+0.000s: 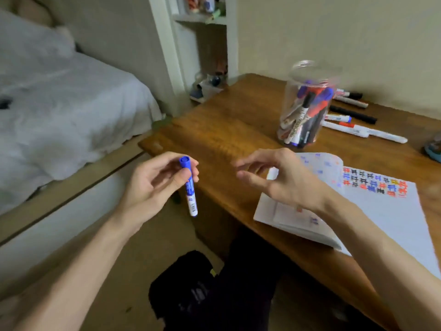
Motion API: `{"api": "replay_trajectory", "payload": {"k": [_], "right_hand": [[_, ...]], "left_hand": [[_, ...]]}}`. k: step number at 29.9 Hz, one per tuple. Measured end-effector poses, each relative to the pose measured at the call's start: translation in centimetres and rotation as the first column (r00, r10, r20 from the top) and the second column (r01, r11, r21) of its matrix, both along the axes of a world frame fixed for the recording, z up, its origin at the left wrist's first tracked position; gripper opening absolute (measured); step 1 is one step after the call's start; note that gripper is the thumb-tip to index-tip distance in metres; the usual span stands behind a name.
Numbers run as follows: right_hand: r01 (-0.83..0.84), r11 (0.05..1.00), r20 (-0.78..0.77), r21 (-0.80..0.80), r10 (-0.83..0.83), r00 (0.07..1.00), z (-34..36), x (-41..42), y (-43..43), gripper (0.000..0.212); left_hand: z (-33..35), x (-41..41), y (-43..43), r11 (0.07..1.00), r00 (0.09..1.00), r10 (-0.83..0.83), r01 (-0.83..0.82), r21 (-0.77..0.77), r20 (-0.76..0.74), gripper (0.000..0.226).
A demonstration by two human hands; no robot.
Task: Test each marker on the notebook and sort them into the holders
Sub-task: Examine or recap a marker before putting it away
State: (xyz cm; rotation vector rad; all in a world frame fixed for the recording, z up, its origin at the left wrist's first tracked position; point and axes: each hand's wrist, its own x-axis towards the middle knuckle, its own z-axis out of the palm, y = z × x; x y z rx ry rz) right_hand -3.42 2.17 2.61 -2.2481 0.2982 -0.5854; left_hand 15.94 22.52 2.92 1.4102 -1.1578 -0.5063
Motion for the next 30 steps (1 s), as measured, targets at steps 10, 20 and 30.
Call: {"api": "replay_trajectory", "payload": {"k": [10,20,30], "right_hand": [[-0.247,0.967,-0.011,-0.061,0.247,0.969,-0.7,8.1,5.0,0.019],[0.016,0.999,0.018,-0.035,-0.015,1.0,-1.0,1.9,0.3,0.017],[0.502,0.864,-0.001,0.032,-0.503,0.864,-1.6,-13.5,-7.2,0.016]], "left_hand": [[-3.5,1.8,8.3,0.989,0.991,0.107,-0.098,0.109,-0.076,0.025],[-3.4,-0.1,2.4,0.991,0.999,0.021,-0.014,0.136,-0.047,0.017],[-1.1,-9.3,-9.6,0.94,0.939,-0.336,0.33,0.085,0.069,0.022]]}}
